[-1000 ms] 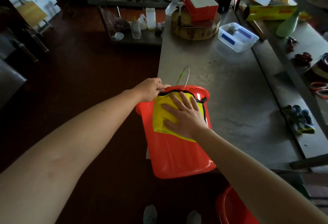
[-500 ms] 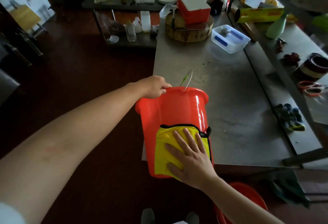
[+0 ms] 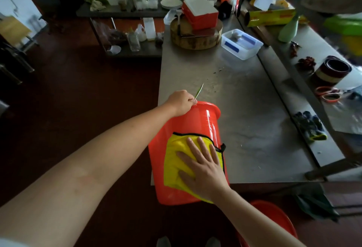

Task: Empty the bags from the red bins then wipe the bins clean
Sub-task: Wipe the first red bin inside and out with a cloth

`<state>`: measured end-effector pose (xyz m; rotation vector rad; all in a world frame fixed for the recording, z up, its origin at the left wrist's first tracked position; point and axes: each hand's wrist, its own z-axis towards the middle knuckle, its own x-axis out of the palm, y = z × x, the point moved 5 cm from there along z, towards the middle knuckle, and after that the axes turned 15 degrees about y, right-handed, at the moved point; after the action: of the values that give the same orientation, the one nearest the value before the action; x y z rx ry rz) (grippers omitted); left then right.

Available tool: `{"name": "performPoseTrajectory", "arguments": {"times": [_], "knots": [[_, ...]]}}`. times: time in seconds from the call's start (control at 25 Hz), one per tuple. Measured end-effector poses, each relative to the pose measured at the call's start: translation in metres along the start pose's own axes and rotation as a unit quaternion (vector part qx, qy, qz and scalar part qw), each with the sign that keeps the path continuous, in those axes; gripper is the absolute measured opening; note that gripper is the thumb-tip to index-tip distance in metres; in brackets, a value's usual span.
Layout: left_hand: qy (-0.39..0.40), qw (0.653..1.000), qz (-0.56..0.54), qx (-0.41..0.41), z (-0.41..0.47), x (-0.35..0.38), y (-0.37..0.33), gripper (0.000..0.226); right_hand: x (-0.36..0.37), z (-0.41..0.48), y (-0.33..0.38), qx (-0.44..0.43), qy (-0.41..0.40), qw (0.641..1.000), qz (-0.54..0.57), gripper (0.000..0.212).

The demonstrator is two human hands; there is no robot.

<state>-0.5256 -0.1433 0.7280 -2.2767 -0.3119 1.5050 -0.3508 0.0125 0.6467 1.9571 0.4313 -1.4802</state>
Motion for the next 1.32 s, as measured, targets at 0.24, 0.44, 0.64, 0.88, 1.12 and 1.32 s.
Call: {"name": "performPoseTrajectory", "arguments": {"times": [0.24,0.44,0.64,0.88,1.12,1.32], "knots": [[-0.040,0.999,-0.012,-0.006,-0.009,0.003,0.019,0.029,-0.026,0.057,-0.038,0.022,-0.050,0.997,0.054,0.060],[-0.072,0.997,-0.030,0.007,-0.018,0.000,0.043,0.029,-0.036,0.081,-0.034,0.003,-0.042,0.998,0.049,0.060],[-0.077,0.995,-0.067,0.013,-0.026,0.001,0.067,0.031,-0.002,0.030,0.004,-0.018,-0.050,0.997,0.054,0.060],[-0.085,0.990,-0.114,0.010,-0.034,0.001,0.082,0.026,0.023,-0.027,0.015,-0.049,-0.044,0.998,0.018,0.061],[-0.099,0.988,-0.121,0.014,-0.036,0.003,0.092,0.026,0.016,0.005,0.011,-0.020,-0.029,0.999,0.019,0.063],[-0.117,0.983,-0.142,0.020,-0.045,0.001,0.100,0.026,-0.008,0.063,-0.004,0.004,-0.033,0.998,0.055,0.062]]}}
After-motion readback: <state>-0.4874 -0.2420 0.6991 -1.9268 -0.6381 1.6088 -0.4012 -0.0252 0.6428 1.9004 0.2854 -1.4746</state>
